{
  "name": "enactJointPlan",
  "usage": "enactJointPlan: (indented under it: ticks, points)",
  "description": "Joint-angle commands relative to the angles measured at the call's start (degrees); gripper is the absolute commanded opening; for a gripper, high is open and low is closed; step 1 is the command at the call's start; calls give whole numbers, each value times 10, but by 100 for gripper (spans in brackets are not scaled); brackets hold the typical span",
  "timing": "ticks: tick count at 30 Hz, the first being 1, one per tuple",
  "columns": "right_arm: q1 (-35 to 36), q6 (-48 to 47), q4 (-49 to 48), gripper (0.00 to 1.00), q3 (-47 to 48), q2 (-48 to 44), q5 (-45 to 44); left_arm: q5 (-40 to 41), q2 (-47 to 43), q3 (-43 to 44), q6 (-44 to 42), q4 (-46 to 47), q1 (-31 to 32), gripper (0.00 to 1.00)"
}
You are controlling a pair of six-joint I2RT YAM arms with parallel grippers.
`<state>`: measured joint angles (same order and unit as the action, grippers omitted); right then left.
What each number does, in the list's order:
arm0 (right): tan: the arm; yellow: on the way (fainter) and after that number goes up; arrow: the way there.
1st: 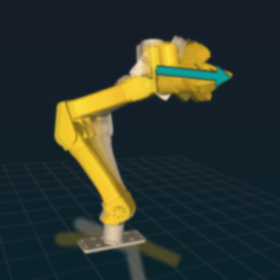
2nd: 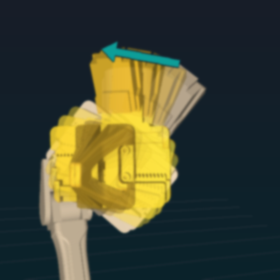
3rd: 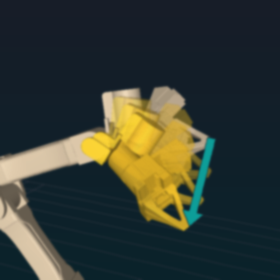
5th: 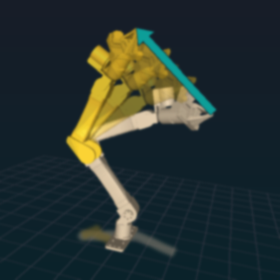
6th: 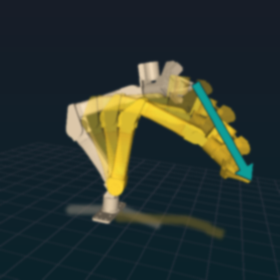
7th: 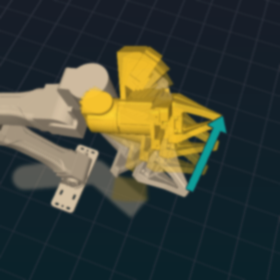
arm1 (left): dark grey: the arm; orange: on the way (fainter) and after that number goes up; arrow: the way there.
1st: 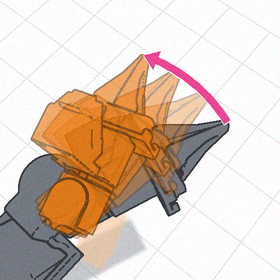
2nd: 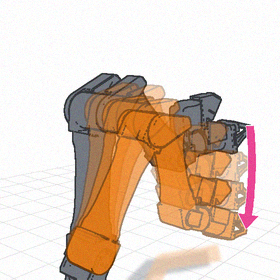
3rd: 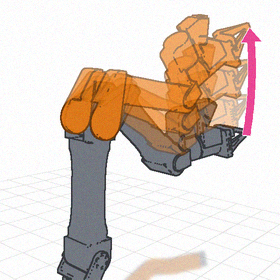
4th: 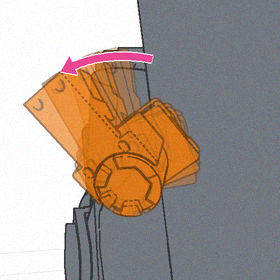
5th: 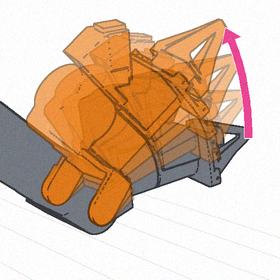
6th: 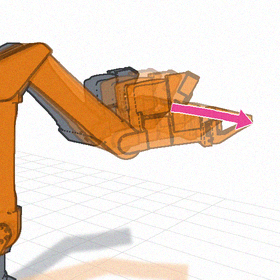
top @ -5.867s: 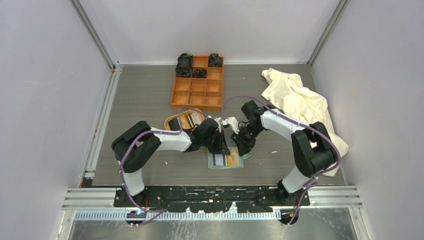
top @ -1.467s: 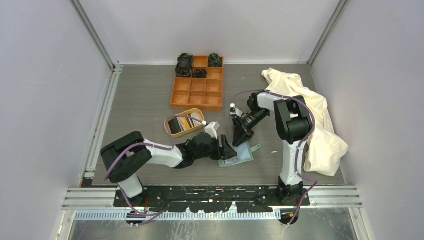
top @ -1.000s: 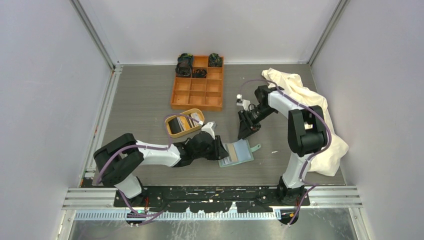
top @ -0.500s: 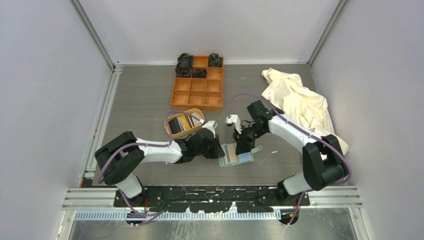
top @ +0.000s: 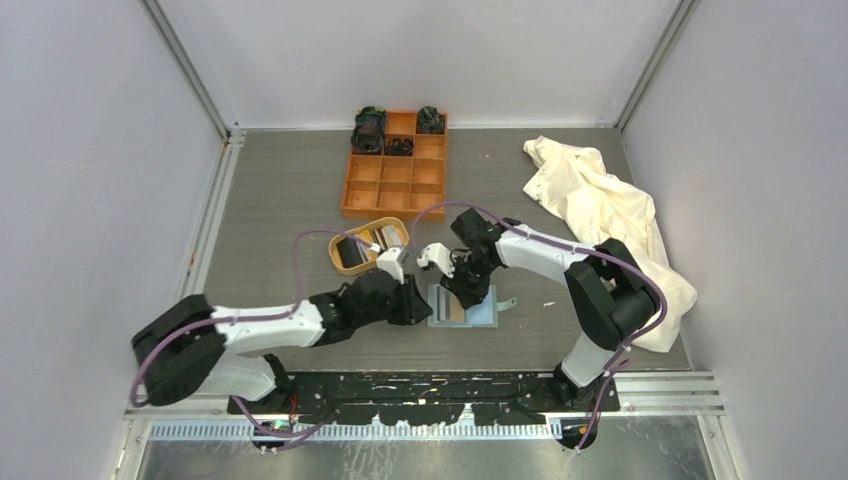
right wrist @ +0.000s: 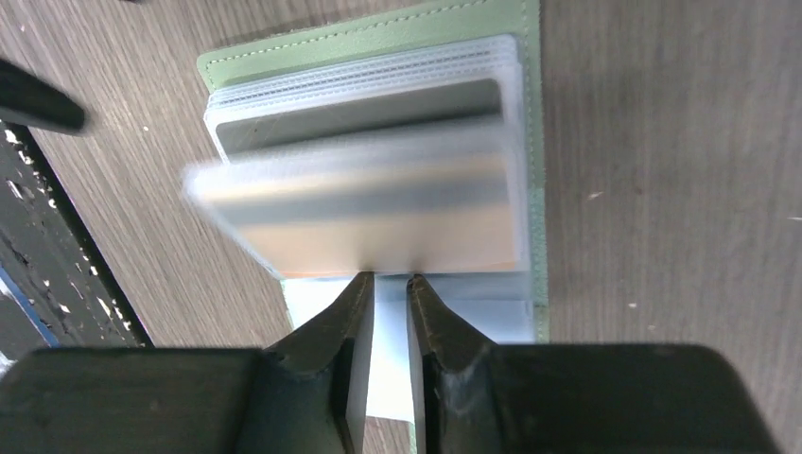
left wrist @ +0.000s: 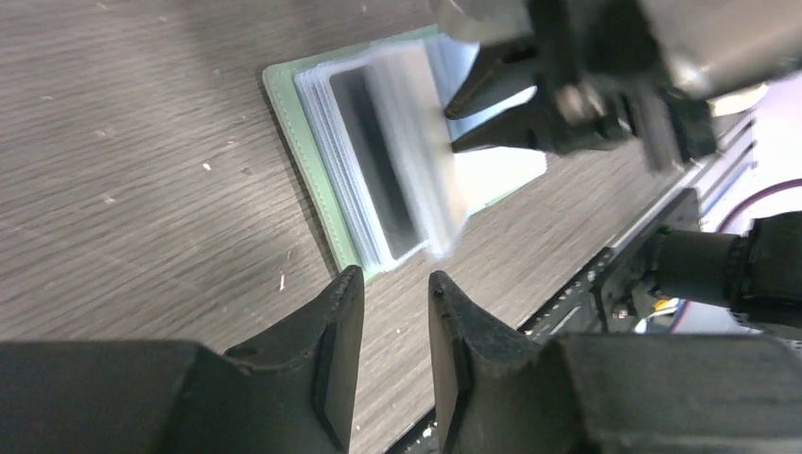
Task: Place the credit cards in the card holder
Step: Insert the credit card into the card holder, then pick up the credit card from the storage box.
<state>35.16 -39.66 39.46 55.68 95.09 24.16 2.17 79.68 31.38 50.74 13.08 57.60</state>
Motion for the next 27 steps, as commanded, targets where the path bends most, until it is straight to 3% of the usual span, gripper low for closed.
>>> enactJointPlan:
  ticks: [1, 7, 12, 14, 15, 18, 20, 22, 27]
  points:
    - [-8, 26, 28, 26, 57, -8, -7, 77, -132, -40, -47, -17, -9, 37]
    - [-52, 18, 50, 33, 60, -75, 103, 159, -355, -86, -102, -126, -51, 68]
    - [-68, 25, 46, 40, 71, -115, 167, 89, -437, -94, -140, -173, -158, 77]
    - [-68, 46, 21, 49, 80, -138, 143, 30, -425, -77, -144, -194, -219, 78]
    - [-69, 52, 8, 59, 85, -146, 126, -2, -411, -68, -144, -198, -248, 77]
    - [-92, 106, -45, 98, 108, -147, 134, -99, -348, -36, -139, -197, -342, 75]
    - [-115, 199, -79, 99, 134, -120, 192, -135, -287, 4, -138, -213, -377, 70]
    - [-123, 216, -45, 99, 190, -70, 247, -135, -223, 44, -143, -254, -389, 63]
    - [-107, 321, -89, 97, 242, -5, 222, -114, -94, 139, -156, -320, -391, 48]
